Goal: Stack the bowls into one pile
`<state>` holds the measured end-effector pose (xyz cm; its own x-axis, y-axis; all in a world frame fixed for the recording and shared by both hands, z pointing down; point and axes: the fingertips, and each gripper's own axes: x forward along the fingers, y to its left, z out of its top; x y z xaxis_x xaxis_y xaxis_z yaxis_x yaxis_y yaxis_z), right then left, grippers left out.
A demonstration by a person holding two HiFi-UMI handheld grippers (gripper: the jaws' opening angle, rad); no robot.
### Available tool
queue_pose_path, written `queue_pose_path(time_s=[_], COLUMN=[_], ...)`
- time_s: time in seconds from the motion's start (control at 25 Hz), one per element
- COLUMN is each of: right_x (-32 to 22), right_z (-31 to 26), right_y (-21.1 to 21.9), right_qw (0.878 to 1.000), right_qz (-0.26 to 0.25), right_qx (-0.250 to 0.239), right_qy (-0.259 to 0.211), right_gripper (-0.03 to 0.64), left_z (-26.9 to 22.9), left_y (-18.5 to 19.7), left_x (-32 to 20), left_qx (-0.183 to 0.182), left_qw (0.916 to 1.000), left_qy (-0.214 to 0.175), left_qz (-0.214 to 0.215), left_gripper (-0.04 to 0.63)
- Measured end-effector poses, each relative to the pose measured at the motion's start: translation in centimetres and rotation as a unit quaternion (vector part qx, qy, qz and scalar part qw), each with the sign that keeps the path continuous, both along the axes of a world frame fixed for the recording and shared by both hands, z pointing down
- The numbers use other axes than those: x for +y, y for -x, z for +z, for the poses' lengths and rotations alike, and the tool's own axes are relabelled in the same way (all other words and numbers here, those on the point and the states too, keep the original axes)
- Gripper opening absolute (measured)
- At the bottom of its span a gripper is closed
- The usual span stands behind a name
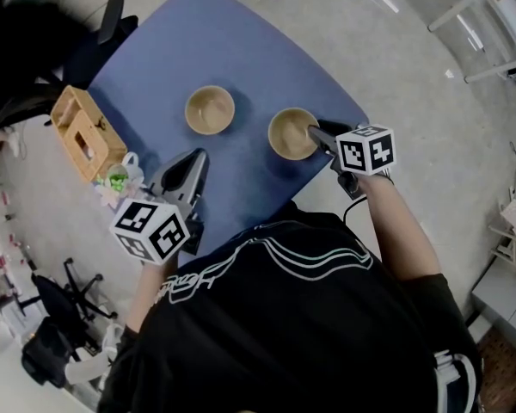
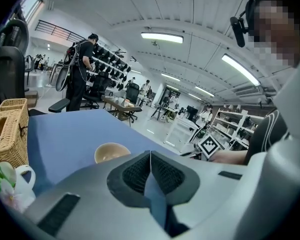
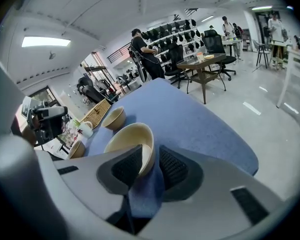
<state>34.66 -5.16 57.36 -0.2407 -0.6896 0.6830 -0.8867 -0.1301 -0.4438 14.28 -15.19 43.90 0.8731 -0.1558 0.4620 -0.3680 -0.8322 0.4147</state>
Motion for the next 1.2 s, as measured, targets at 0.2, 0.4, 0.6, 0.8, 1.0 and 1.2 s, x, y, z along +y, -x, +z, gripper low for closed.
queue_pose_path(time_s=[0.2, 0.4, 0.6, 0.8, 1.0, 1.2], right_x=[-0.1, -0.1, -0.4, -0.6, -1.4, -2.5], right_z=[-0.1, 0.1, 0.0, -0.2, -1.0, -2.3], right_y=[-0.2, 0.0, -0.2, -0.1, -0.6, -1.3], right_qw=[1.000, 1.000, 1.000, 0.999, 0.998, 0.997], right_qz=[-0.004, -0.013, -0.022, -0.043, -0.069, -0.079], right_qx=[-0.008, -0.003, -0.017, -0.021, -0.009, 0.001], right_qy=[0.000, 0.007, 0.007, 0.008, 0.000, -0.011], right_gripper=[0.089, 0.057, 0.042, 0.040, 0.040, 0.040], left_z=[-0.5, -0.8, -1.1, -0.8, -1.0, -0.7], left_y=[0.1, 0.2, 0.2, 0.2, 0.5, 0.5], left_x=[-0.6, -0.9, -1.1, -1.1, -1.3, -1.5], left_qx=[0.010, 0.016, 0.020, 0.025, 0.032, 0.036], left_qw=[0.9997, 0.9992, 0.9982, 0.9970, 0.9952, 0.9943], left_qy=[-0.002, -0.008, -0.012, -0.013, -0.016, -0.014], left_qz=[-0.020, -0.036, -0.055, -0.072, -0.091, -0.100], left_gripper=[0.028, 0.028, 0.028, 0.028, 0.028, 0.028])
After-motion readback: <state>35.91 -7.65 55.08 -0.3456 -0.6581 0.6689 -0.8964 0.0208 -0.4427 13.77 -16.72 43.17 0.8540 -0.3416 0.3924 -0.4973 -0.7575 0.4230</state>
